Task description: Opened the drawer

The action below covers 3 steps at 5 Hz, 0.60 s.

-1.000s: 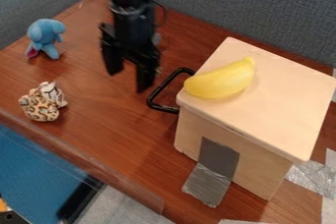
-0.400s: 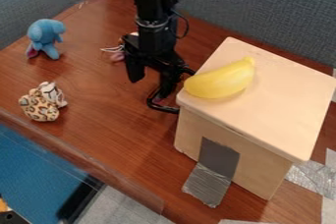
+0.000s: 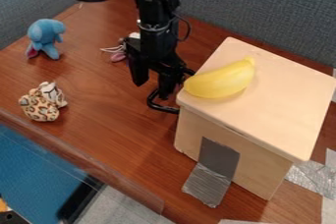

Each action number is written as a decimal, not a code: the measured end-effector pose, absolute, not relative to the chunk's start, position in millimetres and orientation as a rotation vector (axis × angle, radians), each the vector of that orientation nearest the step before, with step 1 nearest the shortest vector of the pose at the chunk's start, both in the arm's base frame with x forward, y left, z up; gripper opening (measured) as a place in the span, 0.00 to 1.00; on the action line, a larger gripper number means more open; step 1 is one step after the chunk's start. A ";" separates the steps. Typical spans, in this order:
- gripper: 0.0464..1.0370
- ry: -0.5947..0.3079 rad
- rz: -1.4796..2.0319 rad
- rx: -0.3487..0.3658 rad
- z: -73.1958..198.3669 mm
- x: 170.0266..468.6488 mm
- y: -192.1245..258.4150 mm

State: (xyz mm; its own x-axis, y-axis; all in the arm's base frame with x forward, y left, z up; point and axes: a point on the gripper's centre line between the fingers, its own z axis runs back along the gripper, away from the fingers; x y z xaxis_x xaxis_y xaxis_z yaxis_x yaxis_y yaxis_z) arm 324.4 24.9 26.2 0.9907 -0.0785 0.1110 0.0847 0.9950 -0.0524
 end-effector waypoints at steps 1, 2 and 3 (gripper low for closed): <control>0.33 -0.097 -0.077 -0.055 24.5 322.9 25.8; 0.13 -0.078 -0.072 -0.045 21.7 321.3 28.7; 0.08 -0.066 -0.064 -0.045 22.6 320.4 31.3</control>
State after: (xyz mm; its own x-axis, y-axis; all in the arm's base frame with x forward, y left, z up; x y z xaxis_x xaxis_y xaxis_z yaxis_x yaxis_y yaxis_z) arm 320.4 31.3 22.6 0.9958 -0.0627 0.0672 0.0657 0.9969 -0.0429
